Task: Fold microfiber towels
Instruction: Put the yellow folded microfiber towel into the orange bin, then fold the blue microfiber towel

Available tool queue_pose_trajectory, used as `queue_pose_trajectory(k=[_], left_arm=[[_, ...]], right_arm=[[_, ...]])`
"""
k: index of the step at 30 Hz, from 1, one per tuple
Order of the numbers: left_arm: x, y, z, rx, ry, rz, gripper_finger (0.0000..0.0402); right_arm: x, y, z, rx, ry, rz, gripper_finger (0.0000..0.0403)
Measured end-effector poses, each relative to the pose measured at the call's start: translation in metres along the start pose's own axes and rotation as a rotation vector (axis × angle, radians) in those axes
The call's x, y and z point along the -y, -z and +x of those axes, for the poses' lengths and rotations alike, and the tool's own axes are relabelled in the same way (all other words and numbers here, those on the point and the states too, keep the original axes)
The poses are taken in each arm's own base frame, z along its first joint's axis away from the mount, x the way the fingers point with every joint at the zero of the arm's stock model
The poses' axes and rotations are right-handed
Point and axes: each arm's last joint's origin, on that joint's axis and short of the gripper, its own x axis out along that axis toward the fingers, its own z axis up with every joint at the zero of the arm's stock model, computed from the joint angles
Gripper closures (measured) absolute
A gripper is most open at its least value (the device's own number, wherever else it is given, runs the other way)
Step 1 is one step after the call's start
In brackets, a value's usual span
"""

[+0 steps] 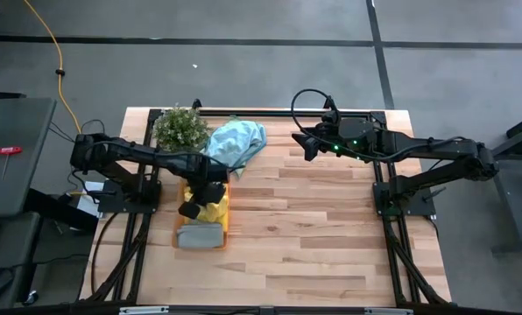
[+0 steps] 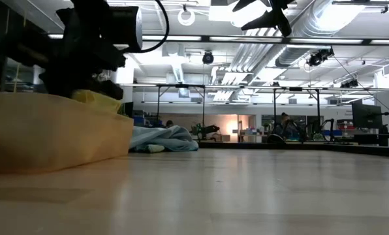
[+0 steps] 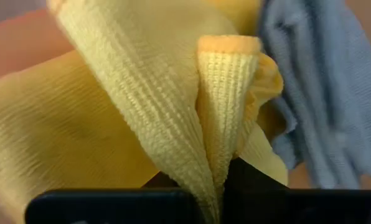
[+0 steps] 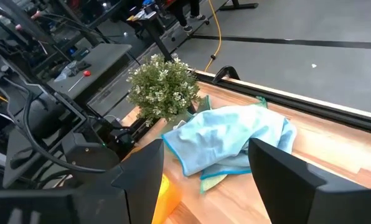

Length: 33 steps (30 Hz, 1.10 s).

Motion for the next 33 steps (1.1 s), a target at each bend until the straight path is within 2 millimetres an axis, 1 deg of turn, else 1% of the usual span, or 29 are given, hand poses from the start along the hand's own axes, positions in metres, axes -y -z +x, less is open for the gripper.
queue_pose_trajectory(k=[5, 9, 12, 17, 21, 25, 29, 33], left_arm=[[0.0, 0.0, 0.0, -0.007, -0.012, -0.012, 0.0378], [0.001, 0.0, 0.001, -0.021, -0.036, -0.046, 0.0362], [0.001, 0.0, 0.001, -0.034, -0.064, -0.057, 0.0336], [0.001, 0.003, -0.004, -0.043, -0.089, -0.072, 0.0274], [0.002, 0.004, -0.018, -0.044, -0.11, -0.072, 0.0225], [0.002, 0.0, -0.038, -0.024, -0.156, -0.071, 0.0191], [0.002, -0.003, -0.06, 0.032, -0.231, -0.095, 0.0176], [0.005, -0.005, -0.072, 0.201, -0.235, -0.184, 0.0176]], right_arm=[[0.0, 0.0, 0.0, 0.0, 0.0, 0.018, 0.0176], [0.0, 0.0, 0.0, 0.0, 0.0, 0.018, 0.0176], [0.0, 0.0, 0.0, 0.0, 0.0, 0.018, 0.0176], [0.0, 0.0, 0.0, -0.001, 0.0, 0.017, 0.0176], [0.0, 0.0, 0.0, -0.001, 0.0, 0.017, 0.0176], [0.0, 0.0, 0.0, -0.003, 0.002, 0.016, 0.0176], [0.0, 0.0, 0.0, -0.003, 0.003, 0.018, 0.0176], [0.0, 0.0, 0.0, -0.004, 0.003, 0.016, 0.0176]])
